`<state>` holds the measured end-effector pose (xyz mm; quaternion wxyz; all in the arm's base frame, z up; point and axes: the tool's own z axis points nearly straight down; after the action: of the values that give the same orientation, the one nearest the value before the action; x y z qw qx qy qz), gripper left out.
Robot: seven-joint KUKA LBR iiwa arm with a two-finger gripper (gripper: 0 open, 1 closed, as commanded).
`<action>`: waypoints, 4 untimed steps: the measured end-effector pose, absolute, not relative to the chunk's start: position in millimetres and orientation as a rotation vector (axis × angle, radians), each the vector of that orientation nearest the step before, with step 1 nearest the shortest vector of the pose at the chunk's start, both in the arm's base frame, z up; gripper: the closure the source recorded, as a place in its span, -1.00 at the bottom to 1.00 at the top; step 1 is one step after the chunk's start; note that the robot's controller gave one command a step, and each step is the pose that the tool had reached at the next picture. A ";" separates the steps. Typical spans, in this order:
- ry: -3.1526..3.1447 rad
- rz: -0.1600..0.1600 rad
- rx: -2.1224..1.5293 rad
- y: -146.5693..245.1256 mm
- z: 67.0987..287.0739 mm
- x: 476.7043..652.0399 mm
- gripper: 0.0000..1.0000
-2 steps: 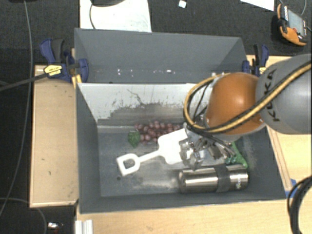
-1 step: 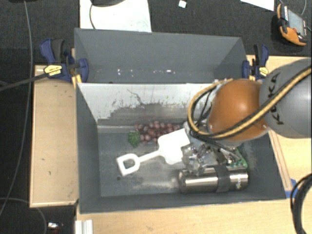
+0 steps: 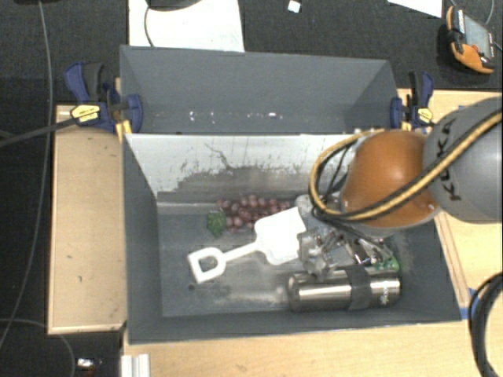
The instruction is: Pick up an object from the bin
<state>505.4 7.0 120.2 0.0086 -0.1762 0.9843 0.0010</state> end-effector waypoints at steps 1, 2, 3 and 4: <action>3.091 0.003 -0.514 7.8 120.5 511.5 1.00; 3.096 0.004 -0.463 -2.7 118.6 512.0 1.00; 3.092 0.004 -0.485 -5.0 126.5 502.0 1.00; 3.123 0.006 -0.170 -8.2 127.7 518.6 1.00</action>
Offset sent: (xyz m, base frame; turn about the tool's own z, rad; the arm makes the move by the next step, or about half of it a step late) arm 0.0054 -0.0197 -0.0048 0.4341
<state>518.6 -8.2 127.7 0.0071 -0.0544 0.9985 0.0021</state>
